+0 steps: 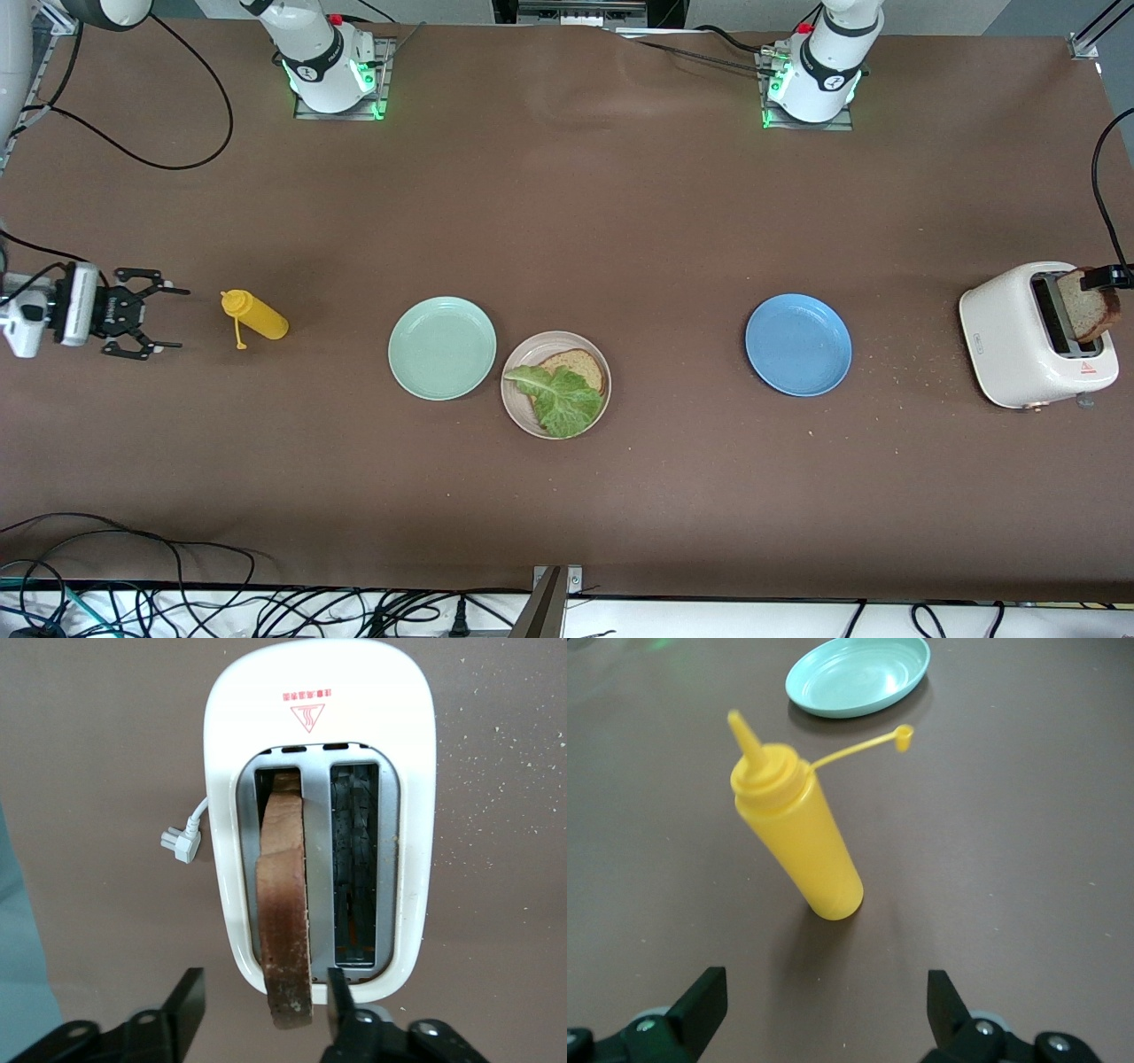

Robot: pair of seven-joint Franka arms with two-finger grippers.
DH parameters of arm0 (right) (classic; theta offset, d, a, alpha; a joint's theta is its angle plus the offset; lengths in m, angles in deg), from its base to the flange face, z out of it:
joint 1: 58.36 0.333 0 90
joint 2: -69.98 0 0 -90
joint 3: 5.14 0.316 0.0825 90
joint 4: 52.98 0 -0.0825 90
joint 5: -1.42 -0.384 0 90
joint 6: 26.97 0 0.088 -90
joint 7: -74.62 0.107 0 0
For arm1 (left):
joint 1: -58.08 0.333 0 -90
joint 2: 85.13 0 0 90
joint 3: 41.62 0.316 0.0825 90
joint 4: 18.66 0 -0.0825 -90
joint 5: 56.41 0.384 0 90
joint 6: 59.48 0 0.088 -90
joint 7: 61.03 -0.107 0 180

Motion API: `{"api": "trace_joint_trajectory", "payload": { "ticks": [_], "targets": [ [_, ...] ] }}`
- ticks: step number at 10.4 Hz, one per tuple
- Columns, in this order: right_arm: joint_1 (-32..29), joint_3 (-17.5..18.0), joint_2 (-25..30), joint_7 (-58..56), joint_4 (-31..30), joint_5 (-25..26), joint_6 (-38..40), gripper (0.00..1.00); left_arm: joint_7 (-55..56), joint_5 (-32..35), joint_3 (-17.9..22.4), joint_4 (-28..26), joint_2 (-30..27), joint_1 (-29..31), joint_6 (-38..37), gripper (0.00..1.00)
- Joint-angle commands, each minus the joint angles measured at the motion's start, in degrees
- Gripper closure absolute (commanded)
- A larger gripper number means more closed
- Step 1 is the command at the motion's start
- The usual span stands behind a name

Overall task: Make sandwich on beige plate with both arms
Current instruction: 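Withdraw the right gripper while the left gripper grasps the toaster bread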

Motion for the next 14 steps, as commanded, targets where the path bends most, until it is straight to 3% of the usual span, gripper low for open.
{"api": "trace_joint_trajectory", "payload": {
  "ticks": [1, 3, 5, 7, 9, 11, 14],
  "targets": [
    [0.0, 0.5, 0.8, 21.3, 8.9, 4.2, 9.2, 0.0, -0.4, 0.2, -0.9, -0.8, -1.1, 0.8, 0.7, 0.99],
    [0.3, 1.0, 2.5, 43.2, 11.7, 3.7, 15.3, 0.0, -0.1, -2.3, -0.8, -0.5, -1.1, 0.8, 0.7, 1.0],
    [4.3, 0.5, 4.7, 59.5, 15.3, 4.7, 17.2, 0.0, 2.0, -2.4, -0.9, -0.2, -1.2, 0.8, 0.5, 1.0],
    [8.0, 0.6, 7.9, 76.0, 18.0, 11.2, 17.5, 0.0, 1.9, -2.7, -1.0, 0.8, -1.4, 0.8, 0.0, 1.0],
    [9.9, 0.6, 10.4, 91.8, 18.6, 13.0, 19.1, 0.0, 1.8, -6.9, -1.0, 5.9, -1.4, 0.3, -5.1, 1.0],
    [10.2, 0.6, 10.8, 100.4, 19.2, 15.5, 20.1, 0.0, 1.8, -8.3, -1.7, 14.5, 0.0, -1.5, -13.9, 1.0],
    [15.7, 0.3, 13.7, 102.3, 21.6, 29.7, 19.3, 0.0, 2.0, -10.6, -1.7, 20.8, 0.8, -4.9, -20.9, 1.0]
  ]
}}
